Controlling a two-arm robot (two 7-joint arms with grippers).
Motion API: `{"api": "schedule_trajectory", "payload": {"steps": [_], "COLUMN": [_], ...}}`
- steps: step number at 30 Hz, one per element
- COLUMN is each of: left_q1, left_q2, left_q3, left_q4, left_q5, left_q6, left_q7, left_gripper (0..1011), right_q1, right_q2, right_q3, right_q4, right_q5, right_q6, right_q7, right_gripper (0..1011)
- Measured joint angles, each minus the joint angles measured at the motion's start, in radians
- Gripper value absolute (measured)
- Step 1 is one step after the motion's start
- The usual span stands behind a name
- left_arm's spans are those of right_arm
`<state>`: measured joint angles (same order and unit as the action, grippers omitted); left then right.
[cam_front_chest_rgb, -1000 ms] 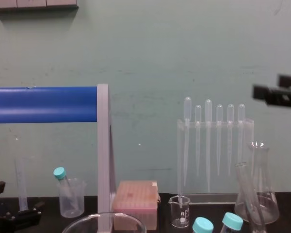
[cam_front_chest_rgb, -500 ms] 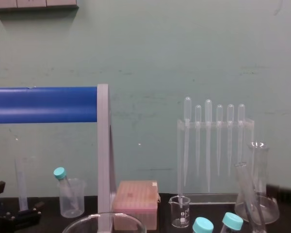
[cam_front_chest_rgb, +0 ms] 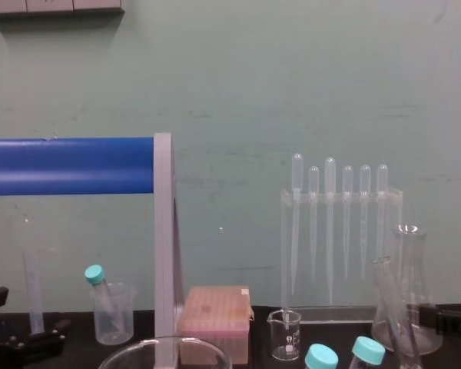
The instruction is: Hold the test tube with one hand and immerse one end into the beaker, then return it to the test tube rack.
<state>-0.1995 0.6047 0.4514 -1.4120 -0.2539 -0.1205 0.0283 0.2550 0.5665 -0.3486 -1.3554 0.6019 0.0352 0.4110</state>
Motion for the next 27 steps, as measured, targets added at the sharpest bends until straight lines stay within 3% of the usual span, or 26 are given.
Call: {"api": "schedule_trajectory", "payload": {"steps": [27], "left_q1": [0.000], "left_q2": [0.000], "left_q3": [0.000], "left_q4": [0.000], "left_q5": [0.000], "left_q6": [0.000], "left_q7": [0.000], "left_gripper": [1000], "right_q1": [-0.001], "right_q2": [0.001], "right_q3": [0.000], "right_q4": [-0.002], "right_q5": [0.000], "right_q6": [0.001], "right_q7": [-0.005], "right_gripper": [1003]}}
